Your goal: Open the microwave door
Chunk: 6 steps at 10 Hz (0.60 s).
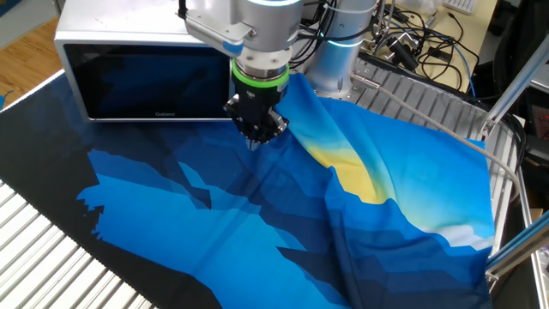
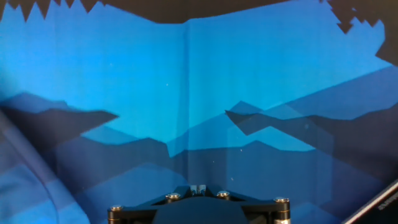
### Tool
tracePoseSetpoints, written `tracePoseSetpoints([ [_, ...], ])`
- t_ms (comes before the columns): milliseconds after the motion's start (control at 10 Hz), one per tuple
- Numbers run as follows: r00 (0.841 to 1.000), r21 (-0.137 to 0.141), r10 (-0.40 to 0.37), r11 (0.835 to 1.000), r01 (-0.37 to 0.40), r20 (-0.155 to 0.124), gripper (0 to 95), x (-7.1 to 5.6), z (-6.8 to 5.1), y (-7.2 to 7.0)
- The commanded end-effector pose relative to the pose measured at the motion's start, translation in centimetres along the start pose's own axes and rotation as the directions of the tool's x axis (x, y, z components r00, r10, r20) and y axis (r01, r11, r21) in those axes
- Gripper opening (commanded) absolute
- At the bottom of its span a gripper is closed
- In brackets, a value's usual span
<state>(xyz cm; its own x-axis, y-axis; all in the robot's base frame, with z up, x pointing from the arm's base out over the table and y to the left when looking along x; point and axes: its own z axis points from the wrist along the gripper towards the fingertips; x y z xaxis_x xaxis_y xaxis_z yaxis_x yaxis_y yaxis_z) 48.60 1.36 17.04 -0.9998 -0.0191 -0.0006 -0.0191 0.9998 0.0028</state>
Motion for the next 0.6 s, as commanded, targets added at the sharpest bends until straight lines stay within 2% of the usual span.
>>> tracePoseSetpoints([
  [100,0.994,0.038,-0.095,0.994,0.097,-0.056,0.0,-0.15,0.08,0.05],
  [200,0.987,0.084,-0.141,0.986,0.147,-0.074,0.0,-0.15,0.12,0.06],
  [400,0.973,0.130,-0.200,0.968,0.215,-0.116,0.0,-0.13,0.13,0.05],
  [500,0.971,0.140,-0.204,0.965,0.221,-0.126,0.0,-0.04,0.16,0.04],
  [600,0.971,0.138,-0.204,0.965,0.221,-0.129,0.0,0.18,0.16,-0.01],
])
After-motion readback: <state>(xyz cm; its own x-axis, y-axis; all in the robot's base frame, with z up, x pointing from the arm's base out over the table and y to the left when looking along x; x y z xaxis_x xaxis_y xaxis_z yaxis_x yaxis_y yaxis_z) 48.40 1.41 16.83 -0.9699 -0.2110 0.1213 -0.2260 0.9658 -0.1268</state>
